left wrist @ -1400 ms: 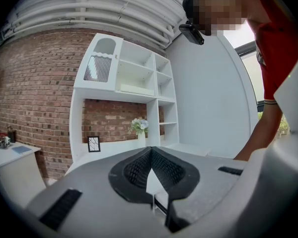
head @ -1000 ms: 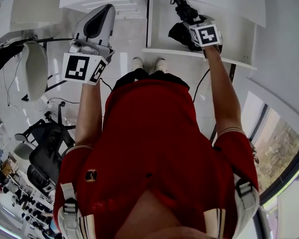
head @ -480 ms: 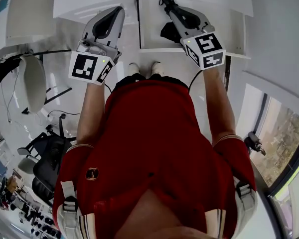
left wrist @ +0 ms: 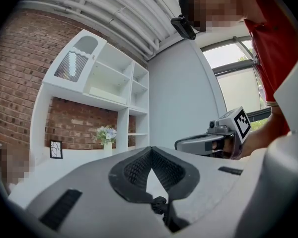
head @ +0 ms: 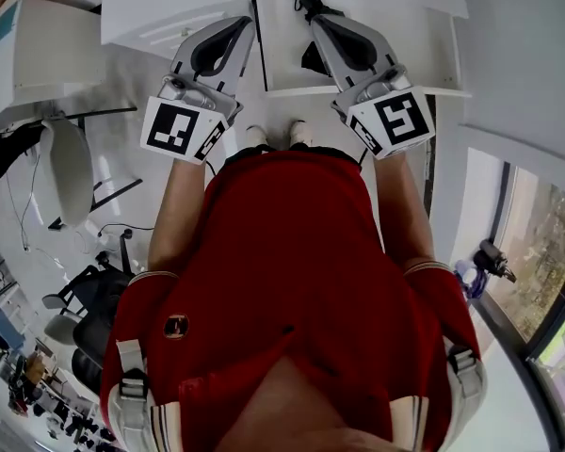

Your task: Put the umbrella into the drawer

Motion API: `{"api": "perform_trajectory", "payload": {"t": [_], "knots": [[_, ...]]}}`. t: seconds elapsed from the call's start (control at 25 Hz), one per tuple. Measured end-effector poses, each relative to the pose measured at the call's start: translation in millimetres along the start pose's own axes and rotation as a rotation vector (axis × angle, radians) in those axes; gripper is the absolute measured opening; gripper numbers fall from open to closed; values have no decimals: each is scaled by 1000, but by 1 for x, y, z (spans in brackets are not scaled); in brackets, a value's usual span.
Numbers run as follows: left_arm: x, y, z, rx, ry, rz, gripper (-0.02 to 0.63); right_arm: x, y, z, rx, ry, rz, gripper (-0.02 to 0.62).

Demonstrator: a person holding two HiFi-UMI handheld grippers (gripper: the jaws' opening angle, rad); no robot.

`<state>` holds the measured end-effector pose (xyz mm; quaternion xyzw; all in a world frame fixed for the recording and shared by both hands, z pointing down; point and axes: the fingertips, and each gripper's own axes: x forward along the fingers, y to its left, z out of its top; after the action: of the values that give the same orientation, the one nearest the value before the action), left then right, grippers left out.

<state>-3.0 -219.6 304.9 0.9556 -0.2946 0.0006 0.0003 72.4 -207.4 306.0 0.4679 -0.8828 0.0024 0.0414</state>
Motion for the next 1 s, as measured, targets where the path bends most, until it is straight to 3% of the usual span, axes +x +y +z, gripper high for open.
{"api": "perform_trajectory", "payload": {"t": [0.44,1.0], "knots": [[-9,-9,14,21,-27,-42,5,-20,4,14,-19,-78,-81,-3],[-16,-4,13,18,-29,-38,5,-17,13,12,-33,-61,-57,-3]]}}
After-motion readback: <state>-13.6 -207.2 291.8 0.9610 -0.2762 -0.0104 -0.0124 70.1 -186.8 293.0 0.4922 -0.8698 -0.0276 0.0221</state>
